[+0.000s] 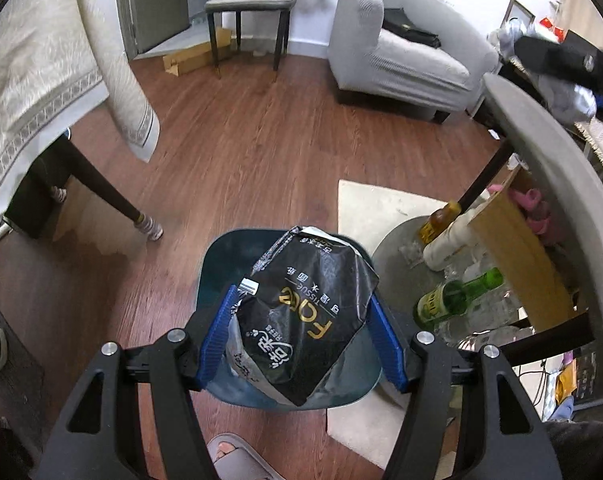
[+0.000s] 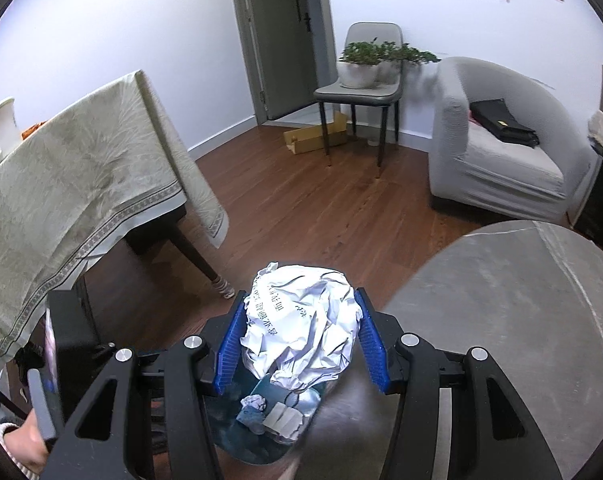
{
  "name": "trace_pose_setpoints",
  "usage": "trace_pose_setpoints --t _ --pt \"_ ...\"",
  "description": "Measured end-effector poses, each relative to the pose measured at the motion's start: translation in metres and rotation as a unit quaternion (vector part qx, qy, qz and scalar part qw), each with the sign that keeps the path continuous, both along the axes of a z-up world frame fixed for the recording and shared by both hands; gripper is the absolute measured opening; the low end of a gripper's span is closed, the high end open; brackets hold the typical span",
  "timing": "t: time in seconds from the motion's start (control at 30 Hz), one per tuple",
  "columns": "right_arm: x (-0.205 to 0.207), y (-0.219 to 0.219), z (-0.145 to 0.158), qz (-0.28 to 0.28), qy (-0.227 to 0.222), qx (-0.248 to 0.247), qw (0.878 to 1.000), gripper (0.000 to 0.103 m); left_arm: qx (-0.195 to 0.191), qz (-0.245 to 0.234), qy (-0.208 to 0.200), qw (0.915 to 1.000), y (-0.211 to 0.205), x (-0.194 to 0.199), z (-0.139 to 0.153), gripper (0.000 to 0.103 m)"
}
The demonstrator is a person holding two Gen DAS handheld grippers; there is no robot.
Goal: Collect trash
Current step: 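Carry the snack bag and paper ball over the teal bin with both tools, then open the left tool to drop the bag while the right tool drops the paper ball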
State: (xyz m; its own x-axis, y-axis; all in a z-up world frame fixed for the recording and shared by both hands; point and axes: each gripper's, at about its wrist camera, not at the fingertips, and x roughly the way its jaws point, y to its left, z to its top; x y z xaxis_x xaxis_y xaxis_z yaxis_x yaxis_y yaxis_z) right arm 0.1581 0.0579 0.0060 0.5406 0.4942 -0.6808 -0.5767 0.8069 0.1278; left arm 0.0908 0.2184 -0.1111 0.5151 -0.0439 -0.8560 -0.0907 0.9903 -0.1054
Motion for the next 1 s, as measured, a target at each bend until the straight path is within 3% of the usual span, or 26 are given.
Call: trace_pose_setpoints --t 0.3,0.5,0.77,1.0 --pt "-0.005 0.027 -0.008 0.023 0.004 -0.006 1.000 0.053 -0.002 0.009 0.040 0.9992 0.020 0.001 -0.032 0.068" --pt "-0.005 0.038 -0.012 0.028 0.007 -0.010 1.000 0.053 0.000 0.009 0.053 0.9985 0.026 -0.001 -0.042 0.076" --pt "-0.007 0.059 -0.020 0.038 0.012 -0.016 0.999 0.053 0.004 0.019 0.036 0.9992 0.036 -0.006 -0.032 0.081" --pt "-0.007 0.074 -0.034 0.044 0.022 -0.032 0.998 0.053 0.000 0.040 -0.005 0.9992 0.055 -0.017 -0.002 0.071"
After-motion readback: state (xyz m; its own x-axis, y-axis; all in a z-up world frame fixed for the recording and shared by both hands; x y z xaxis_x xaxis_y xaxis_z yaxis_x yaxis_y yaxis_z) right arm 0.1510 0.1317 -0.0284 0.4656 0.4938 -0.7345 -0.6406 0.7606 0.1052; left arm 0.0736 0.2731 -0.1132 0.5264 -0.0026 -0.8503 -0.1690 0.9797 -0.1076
